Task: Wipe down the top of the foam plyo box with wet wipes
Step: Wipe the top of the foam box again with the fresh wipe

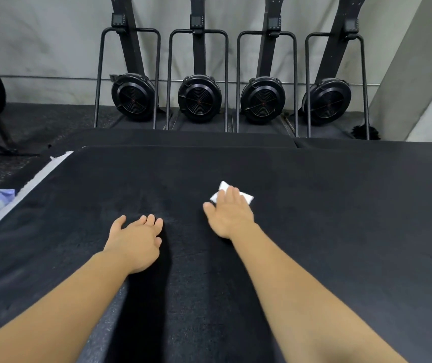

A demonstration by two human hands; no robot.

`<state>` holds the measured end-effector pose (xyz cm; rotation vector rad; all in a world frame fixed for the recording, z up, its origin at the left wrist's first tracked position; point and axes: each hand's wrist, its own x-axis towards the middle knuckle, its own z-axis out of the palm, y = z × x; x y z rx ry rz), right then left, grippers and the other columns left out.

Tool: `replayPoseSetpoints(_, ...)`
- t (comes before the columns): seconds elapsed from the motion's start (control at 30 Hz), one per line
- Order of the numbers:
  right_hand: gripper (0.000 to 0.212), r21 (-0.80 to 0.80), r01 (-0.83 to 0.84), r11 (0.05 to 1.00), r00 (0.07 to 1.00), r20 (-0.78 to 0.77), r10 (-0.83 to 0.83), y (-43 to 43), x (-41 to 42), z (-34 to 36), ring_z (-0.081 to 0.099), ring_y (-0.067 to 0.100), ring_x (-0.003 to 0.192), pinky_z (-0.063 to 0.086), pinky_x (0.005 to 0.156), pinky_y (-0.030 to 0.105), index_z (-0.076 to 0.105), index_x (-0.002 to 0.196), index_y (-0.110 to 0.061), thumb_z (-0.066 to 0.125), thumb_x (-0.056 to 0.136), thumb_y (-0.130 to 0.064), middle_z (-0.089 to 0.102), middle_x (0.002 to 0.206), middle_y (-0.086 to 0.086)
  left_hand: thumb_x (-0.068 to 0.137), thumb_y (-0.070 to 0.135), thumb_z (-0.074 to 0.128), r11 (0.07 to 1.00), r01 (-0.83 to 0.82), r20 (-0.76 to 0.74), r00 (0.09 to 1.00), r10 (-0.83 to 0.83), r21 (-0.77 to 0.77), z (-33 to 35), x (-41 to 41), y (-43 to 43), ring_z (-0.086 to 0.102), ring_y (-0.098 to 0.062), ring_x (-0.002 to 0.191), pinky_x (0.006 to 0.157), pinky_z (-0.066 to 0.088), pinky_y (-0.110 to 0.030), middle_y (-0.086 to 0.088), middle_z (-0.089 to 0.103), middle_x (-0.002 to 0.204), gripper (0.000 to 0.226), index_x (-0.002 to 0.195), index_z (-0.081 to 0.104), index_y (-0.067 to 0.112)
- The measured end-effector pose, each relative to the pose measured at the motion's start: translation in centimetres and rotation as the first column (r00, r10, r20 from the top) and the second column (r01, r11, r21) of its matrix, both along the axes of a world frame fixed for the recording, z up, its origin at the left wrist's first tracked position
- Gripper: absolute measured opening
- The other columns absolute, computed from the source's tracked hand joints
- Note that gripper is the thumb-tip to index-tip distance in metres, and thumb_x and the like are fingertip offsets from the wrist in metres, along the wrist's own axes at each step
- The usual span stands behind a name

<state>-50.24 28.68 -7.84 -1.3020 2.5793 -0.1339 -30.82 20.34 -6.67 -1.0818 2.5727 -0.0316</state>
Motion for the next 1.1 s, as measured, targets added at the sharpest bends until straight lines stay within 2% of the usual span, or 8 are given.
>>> replayPoseSetpoints(0.13, 0.066, -0.054, -0.135, 0.989, 0.99, 0.037, 0.137, -2.0, 6.4, -0.3, 0.01, 0.029, 0.148, 0.01, 0.122, 0.041, 0.019, 0.154, -0.003, 0.015, 0.104, -0.047, 0.013, 0.16, 0.016, 0.103, 0.026, 0.023, 1.0, -0.012, -0.037, 0.999, 0.012, 0.002, 0.0, -0.2, 0.4, 0.003, -0.011, 0.149, 0.119, -0.005, -0.046, 0.005, 0.005, 0.163, 0.055, 0.155, 0.005, 0.022)
replayPoseSetpoints(0.27, 0.063, -0.129, -0.233, 0.964, 0.942, 0.215, 0.257, -2.7, 9.0, 0.1, -0.009, 0.02, 0.153, -0.005, 0.123, 0.036, 0.008, 0.158, -0.008, 0.01, 0.106, -0.044, -0.005, 0.166, 0.01, 0.099, 0.02, 0.028, 0.997, -0.029, -0.113, 0.993, 0.037, 0.075, 0.0, 0.3, 0.4, 0.003, -0.011, 0.149, 0.12, -0.002, -0.041, 0.006, 0.009, 0.162, 0.06, 0.155, 0.009, 0.021)
replayPoseSetpoints(0.33, 0.059, -0.118, -0.267, 0.956, 0.936, 0.203, 0.286, -2.1, 7.9, 0.5, 0.001, 0.02, 0.152, 0.003, 0.123, 0.036, 0.018, 0.157, -0.011, 0.013, 0.107, -0.042, 0.005, 0.165, 0.008, 0.102, 0.024, 0.025, 0.997, -0.012, -0.097, 0.995, 0.018, 0.07, 0.1, 0.3, 0.4, 0.001, -0.013, 0.149, 0.12, 0.0, -0.042, 0.004, 0.005, 0.163, 0.056, 0.156, 0.007, 0.021)
replayPoseSetpoints(0.43, 0.047, -0.119, -0.227, 0.967, 0.964, 0.111, 0.24, -0.7, 4.8, 0.9, 0.024, 0.025, 0.139, 0.02, 0.114, 0.037, 0.038, 0.142, -0.01, 0.022, 0.106, -0.036, 0.029, 0.149, 0.01, 0.105, 0.024, 0.023, 0.995, -0.009, -0.047, 0.999, 0.013, 0.099, 0.4, -0.1, 0.3, -0.003, -0.016, 0.15, 0.12, 0.004, -0.041, 0.0, -0.004, 0.163, 0.056, 0.155, 0.0, 0.017)
replayPoseSetpoints(0.57, 0.052, -0.065, -0.102, 0.993, 0.993, 0.046, 0.105, 1.6, -0.8, 0.7, 0.022, 0.025, 0.142, 0.019, 0.117, 0.038, 0.03, 0.148, -0.009, 0.02, 0.106, -0.038, 0.026, 0.153, 0.01, 0.105, 0.019, 0.024, 0.979, -0.037, -0.067, 0.996, 0.051, 0.201, 0.7, -0.3, 0.1, -0.007, -0.018, 0.149, 0.12, 0.013, -0.038, -0.002, -0.008, 0.163, 0.056, 0.155, -0.001, 0.015)
replayPoseSetpoints(0.77, 0.053, 0.005, 0.06, 0.998, 0.998, -0.014, -0.06, 5.2, -7.2, 0.2, 0.02, 0.028, 0.142, 0.019, 0.118, 0.043, 0.026, 0.148, -0.008, 0.021, 0.105, -0.039, 0.024, 0.154, 0.014, 0.106, 0.02, 0.024, 0.979, -0.027, -0.078, 0.996, 0.044, 0.202, 0.6, -0.2, 0.0, -0.007, -0.018, 0.149, 0.12, 0.012, -0.035, -0.003, -0.008, 0.163, 0.055, 0.155, -0.001, 0.015)
replayPoseSetpoints(0.97, 0.068, 0.053, 0.112, 0.992, 0.994, 0.009, -0.113, 4.4, -5.1, 0.3, -0.005, 0.027, 0.152, 0.003, 0.123, 0.041, 0.004, 0.158, -0.006, 0.017, 0.105, -0.047, -0.003, 0.165, 0.014, 0.106, 0.022, 0.024, 0.976, -0.034, -0.073, 0.996, 0.051, 0.214, 0.8, -0.3, -0.1, -0.007, -0.018, 0.149, 0.119, 0.012, -0.036, -0.002, -0.008, 0.162, 0.055, 0.155, -0.001, 0.016)
replayPoseSetpoints(1.1, 0.071, 0.051, 0.018, 0.999, 0.999, 0.039, -0.02, 2.9, -0.7, 0.1, -0.012, 0.027, 0.152, -0.002, 0.123, 0.041, -0.003, 0.158, -0.007, 0.014, 0.104, -0.05, -0.012, 0.165, 0.014, 0.106, 0.023, 0.023, 0.978, -0.034, -0.062, 0.997, 0.048, 0.206, 0.9, -0.3, 0.1, -0.007, -0.019, 0.149, 0.119, 0.011, -0.036, -0.003, -0.008, 0.162, 0.055, 0.155, -0.002, 0.016)
